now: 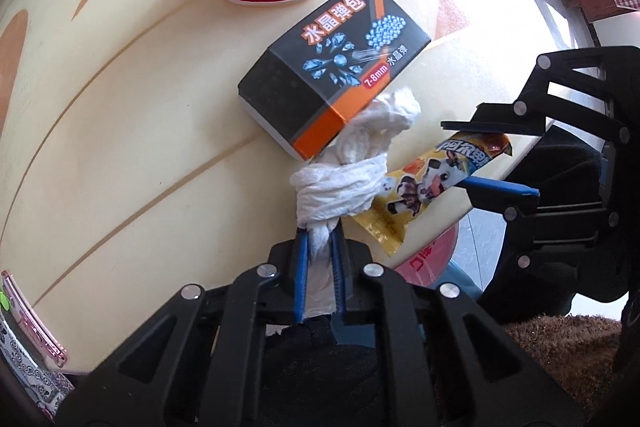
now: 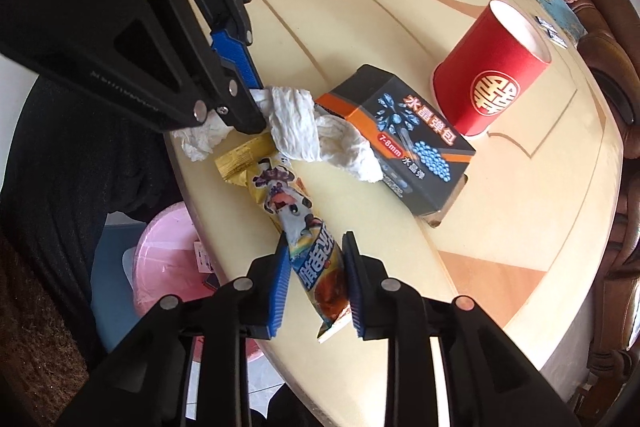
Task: Collect trash
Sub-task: 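Carry the tissue and snack wrapper with both tools over the pink bin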
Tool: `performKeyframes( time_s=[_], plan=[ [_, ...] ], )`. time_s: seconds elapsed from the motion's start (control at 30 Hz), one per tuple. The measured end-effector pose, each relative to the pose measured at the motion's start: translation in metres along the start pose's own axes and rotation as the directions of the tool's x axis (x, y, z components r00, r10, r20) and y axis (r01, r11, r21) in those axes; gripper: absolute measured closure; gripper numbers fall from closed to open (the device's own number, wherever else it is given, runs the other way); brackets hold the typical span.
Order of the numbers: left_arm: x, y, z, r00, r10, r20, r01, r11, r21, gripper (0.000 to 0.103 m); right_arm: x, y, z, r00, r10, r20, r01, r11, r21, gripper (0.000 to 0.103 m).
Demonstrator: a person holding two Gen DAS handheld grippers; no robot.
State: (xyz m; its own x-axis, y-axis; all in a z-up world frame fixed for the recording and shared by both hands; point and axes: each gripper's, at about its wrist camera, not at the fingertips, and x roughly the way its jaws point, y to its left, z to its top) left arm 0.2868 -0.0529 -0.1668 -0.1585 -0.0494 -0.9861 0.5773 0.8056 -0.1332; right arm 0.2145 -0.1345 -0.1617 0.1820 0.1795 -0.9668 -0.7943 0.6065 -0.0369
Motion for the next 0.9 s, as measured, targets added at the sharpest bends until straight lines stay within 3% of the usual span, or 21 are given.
performKeyframes(
  time_s=[0.43,0.7,0.9],
  plan=[
    [-0.045,0.013,-0.029,0.995,0.059,0.075,-0.056,0.998,-0.044,0.091,-0.037,-0.011,0.004,0.997,-0.07,0.036,0.065,0.989,0.132,0.078],
    [-0.085,-0.002,-0.056,0.985,0.085,0.152,-0.078,0.995,-0.055,0.092,-0.082,-0.017,0.003,0.99,-0.122,0.071,0.104,0.972,0.212,0.078],
    [-0.1,-0.022,-0.083,0.977,0.104,0.186,-0.096,0.994,-0.05,0.092,-0.114,0.0,-0.004,0.984,-0.149,0.095,0.121,0.96,0.251,0.078]
  ],
)
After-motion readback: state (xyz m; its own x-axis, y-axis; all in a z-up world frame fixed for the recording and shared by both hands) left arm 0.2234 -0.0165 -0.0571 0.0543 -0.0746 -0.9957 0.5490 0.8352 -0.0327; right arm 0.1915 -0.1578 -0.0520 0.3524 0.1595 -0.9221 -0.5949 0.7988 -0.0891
